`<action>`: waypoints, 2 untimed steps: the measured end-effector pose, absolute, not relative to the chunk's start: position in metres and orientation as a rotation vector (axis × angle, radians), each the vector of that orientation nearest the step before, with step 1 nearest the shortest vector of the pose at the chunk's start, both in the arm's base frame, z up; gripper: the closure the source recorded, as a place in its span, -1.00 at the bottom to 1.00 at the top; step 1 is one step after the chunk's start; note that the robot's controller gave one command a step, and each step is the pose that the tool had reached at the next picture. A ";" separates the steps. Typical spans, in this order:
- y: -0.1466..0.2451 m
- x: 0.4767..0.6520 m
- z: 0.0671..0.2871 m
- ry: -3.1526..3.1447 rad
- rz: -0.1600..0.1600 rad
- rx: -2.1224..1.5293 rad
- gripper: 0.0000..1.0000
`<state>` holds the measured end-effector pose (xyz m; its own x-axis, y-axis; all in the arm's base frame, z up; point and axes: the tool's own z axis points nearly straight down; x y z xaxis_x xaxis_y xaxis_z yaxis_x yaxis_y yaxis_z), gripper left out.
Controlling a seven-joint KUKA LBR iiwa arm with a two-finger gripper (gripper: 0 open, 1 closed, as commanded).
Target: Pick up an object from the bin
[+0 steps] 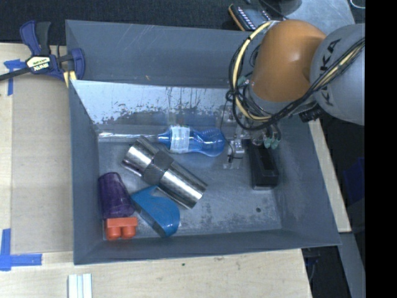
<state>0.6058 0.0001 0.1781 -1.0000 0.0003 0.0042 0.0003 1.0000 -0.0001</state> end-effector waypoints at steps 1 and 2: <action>0.000 0.607 0.183 -3.145 0.000 0.000 -1.00; 0.022 0.610 0.097 -3.136 -0.012 -0.151 1.00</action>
Offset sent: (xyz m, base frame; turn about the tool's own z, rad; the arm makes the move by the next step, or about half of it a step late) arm -0.0003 0.0175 -0.0935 0.1024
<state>0.6100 0.0219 0.0974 -0.9954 0.0958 0.0019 0.0958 0.9954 0.0073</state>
